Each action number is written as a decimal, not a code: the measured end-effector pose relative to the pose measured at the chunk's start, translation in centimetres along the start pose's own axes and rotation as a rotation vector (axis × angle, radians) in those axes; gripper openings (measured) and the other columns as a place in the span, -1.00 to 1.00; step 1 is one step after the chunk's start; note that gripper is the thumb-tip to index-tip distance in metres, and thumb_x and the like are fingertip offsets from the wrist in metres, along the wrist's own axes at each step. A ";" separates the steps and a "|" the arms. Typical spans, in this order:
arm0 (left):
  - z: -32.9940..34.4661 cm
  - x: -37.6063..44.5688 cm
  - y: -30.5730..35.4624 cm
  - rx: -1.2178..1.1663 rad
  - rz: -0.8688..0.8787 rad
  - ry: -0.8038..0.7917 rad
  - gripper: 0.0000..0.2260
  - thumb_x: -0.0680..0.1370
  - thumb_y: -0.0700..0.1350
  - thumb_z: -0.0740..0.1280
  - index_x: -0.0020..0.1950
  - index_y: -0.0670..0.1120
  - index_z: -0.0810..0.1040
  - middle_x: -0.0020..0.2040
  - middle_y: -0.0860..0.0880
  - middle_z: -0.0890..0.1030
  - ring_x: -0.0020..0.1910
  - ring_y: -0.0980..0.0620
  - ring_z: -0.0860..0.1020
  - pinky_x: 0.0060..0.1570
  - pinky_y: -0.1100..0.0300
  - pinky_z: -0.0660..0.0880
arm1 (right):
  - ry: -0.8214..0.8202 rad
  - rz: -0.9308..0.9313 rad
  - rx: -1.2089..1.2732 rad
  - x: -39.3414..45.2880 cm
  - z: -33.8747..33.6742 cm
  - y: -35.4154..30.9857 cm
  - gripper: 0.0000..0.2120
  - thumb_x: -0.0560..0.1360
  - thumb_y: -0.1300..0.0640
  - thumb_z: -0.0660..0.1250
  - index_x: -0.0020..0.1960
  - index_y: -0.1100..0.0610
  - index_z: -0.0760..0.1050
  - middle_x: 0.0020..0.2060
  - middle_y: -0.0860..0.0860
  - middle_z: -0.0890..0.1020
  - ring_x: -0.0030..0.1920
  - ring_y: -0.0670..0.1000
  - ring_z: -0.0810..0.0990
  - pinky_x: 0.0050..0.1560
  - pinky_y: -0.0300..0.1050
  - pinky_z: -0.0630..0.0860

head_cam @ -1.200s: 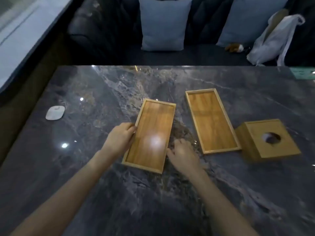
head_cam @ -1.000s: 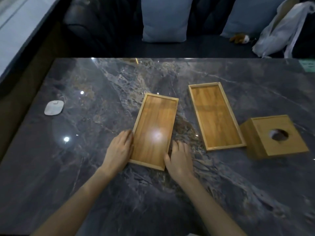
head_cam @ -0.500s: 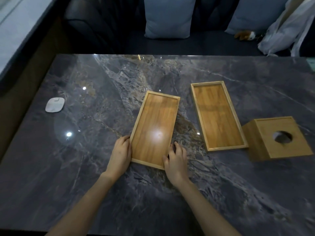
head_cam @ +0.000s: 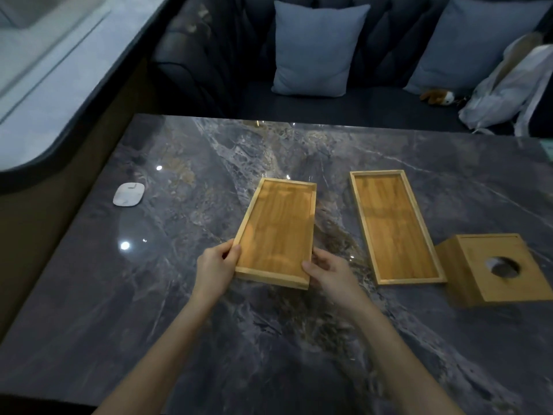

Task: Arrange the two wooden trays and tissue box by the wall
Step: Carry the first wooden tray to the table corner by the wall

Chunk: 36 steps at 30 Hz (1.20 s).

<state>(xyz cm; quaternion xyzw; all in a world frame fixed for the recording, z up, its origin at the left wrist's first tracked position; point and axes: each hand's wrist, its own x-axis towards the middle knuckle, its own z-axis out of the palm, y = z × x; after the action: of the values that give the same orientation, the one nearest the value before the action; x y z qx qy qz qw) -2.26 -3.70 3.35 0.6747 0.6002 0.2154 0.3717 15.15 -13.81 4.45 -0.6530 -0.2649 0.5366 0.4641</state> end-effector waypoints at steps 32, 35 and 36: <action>-25.0 5.1 -19.8 -0.379 -0.243 -0.086 -0.61 0.53 -0.24 0.26 0.35 -0.24 0.33 0.13 -0.01 0.43 0.15 0.07 0.40 0.20 0.17 0.32 | -0.203 -0.008 -0.257 8.3 31.2 0.4 -0.52 0.48 0.33 0.28 0.38 0.19 0.32 0.20 0.05 0.55 0.22 0.04 0.51 0.32 0.00 0.42; -24.9 5.8 -21.0 -0.381 -0.282 -0.082 -0.64 0.53 -0.26 0.25 0.33 -0.24 0.36 0.14 -0.01 0.46 0.16 0.05 0.43 0.17 0.20 0.33 | -0.203 0.019 -0.275 9.0 32.2 0.9 -0.53 0.49 0.31 0.26 0.37 0.11 0.31 0.17 0.00 0.56 0.21 0.00 0.51 0.28 -0.11 0.43; -24.8 6.0 -21.3 -0.379 -0.285 -0.078 -0.64 0.53 -0.27 0.25 0.33 -0.24 0.37 0.15 -0.02 0.47 0.15 0.06 0.43 0.17 0.21 0.33 | -0.199 0.019 -0.279 9.2 32.4 1.2 -0.53 0.49 0.31 0.26 0.37 0.10 0.32 0.16 -0.01 0.57 0.19 -0.02 0.51 0.24 -0.17 0.43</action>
<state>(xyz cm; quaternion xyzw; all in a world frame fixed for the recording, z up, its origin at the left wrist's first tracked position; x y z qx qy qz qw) -33.24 8.18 1.93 0.5089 0.6234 0.2432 0.5414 -13.06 3.90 -0.59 -0.6572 -0.3754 0.5612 0.3351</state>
